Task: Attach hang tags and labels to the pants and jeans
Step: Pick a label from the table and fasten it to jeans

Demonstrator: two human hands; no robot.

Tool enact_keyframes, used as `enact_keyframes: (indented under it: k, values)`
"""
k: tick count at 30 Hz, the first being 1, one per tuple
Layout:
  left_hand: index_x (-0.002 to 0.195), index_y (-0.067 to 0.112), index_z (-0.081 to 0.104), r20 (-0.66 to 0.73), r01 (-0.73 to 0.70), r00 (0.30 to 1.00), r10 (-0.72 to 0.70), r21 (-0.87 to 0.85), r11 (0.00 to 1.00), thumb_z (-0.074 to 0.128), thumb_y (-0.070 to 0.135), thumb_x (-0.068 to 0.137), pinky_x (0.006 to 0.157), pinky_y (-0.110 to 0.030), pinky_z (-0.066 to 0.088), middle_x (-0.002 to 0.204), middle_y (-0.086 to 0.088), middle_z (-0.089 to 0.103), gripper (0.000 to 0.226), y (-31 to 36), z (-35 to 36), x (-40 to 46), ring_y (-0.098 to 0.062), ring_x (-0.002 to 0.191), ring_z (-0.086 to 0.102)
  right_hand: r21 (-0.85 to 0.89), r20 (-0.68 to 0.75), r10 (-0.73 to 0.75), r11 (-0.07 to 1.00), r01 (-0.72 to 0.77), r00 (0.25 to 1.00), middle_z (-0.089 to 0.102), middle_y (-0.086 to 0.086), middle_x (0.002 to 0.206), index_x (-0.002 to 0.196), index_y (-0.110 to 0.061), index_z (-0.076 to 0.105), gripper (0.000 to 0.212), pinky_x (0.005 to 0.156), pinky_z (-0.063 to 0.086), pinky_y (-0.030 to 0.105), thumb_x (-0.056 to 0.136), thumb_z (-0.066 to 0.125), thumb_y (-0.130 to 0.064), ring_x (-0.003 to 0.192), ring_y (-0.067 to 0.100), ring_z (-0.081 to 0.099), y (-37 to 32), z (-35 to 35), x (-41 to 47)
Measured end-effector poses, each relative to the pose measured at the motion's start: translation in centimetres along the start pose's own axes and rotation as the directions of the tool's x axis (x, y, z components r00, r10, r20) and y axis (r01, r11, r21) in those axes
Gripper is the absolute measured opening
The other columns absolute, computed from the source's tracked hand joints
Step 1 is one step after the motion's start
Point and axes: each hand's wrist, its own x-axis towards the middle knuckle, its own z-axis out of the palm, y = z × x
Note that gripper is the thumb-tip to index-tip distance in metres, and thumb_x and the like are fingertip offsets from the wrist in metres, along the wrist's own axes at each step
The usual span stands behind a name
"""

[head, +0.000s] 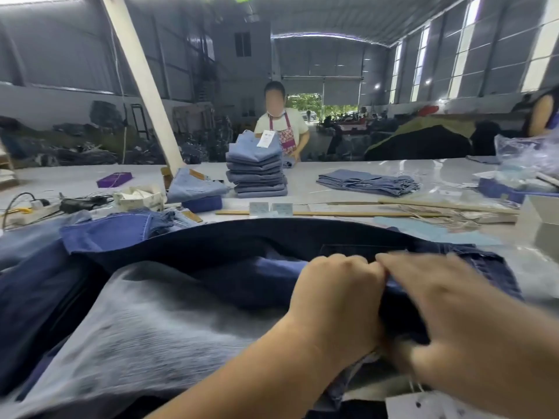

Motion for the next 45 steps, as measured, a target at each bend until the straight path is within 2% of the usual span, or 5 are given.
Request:
enact_keyframes:
  k: [2,15,34,41,45]
  values:
    - [0.101,0.016,0.067,-0.024,0.020,1.000,-0.019,0.015,1.000,0.061,0.027,0.079,0.068,-0.033,0.043,0.089,-0.002,0.068,0.026,-1.1,-0.2,-0.6,-0.026,0.079,0.062,-0.048,0.131,-0.019,0.999,0.025,0.991,0.029,-0.032,0.111,0.144,-0.045,-0.024,0.104,0.107,0.029,0.027,0.072,0.051,-0.057,0.113,0.004,0.032,-1.0,0.8,0.7]
    - [0.100,0.025,0.056,-0.044,0.255,0.967,-0.252,0.194,0.947,0.051,0.020,0.081,0.076,-0.029,0.042,0.102,0.007,0.060,0.020,-8.8,-0.8,-3.7,-0.018,0.101,0.053,0.276,-0.125,-0.097,0.953,0.128,0.987,0.069,-0.027,0.082,0.101,-0.054,0.062,0.022,0.070,0.057,0.033,0.086,0.066,-0.039,0.071,-0.003,0.065,0.6,0.6,1.7]
    - [0.066,0.013,0.058,-0.461,0.417,0.833,-0.307,0.156,0.895,0.061,0.013,0.054,0.052,-0.027,0.034,0.063,0.007,0.050,0.013,-8.9,-10.3,-12.2,-0.019,0.068,0.047,0.012,-0.143,-0.556,0.826,0.563,0.819,0.057,-0.017,0.083,0.088,-0.038,0.042,0.017,0.062,0.045,0.028,0.083,0.054,-0.048,0.072,0.008,0.053,-11.8,0.0,7.4]
    - [0.099,0.037,0.064,-0.080,0.435,0.885,-0.460,-0.213,0.875,0.071,0.028,0.061,0.081,-0.015,0.042,0.098,0.020,0.062,0.040,-13.8,-11.9,-17.1,-0.006,0.096,0.056,0.042,-0.146,-0.637,0.761,0.648,0.757,0.061,-0.009,0.093,0.096,-0.030,0.053,0.008,0.066,0.048,0.036,0.089,0.051,-0.035,0.085,0.019,0.058,-16.3,2.6,10.4]
    - [0.095,0.037,0.070,-0.029,0.461,0.666,-0.745,-0.769,0.443,0.075,0.028,0.071,0.070,-0.015,0.052,0.095,0.007,0.070,0.025,-17.2,-11.7,-19.5,-0.009,0.087,0.066,0.037,-0.006,-0.663,0.748,0.662,0.749,0.054,-0.008,0.102,0.101,-0.029,0.050,0.015,0.077,0.049,0.038,0.090,0.053,-0.038,0.098,0.022,0.052,-17.3,4.4,10.9]
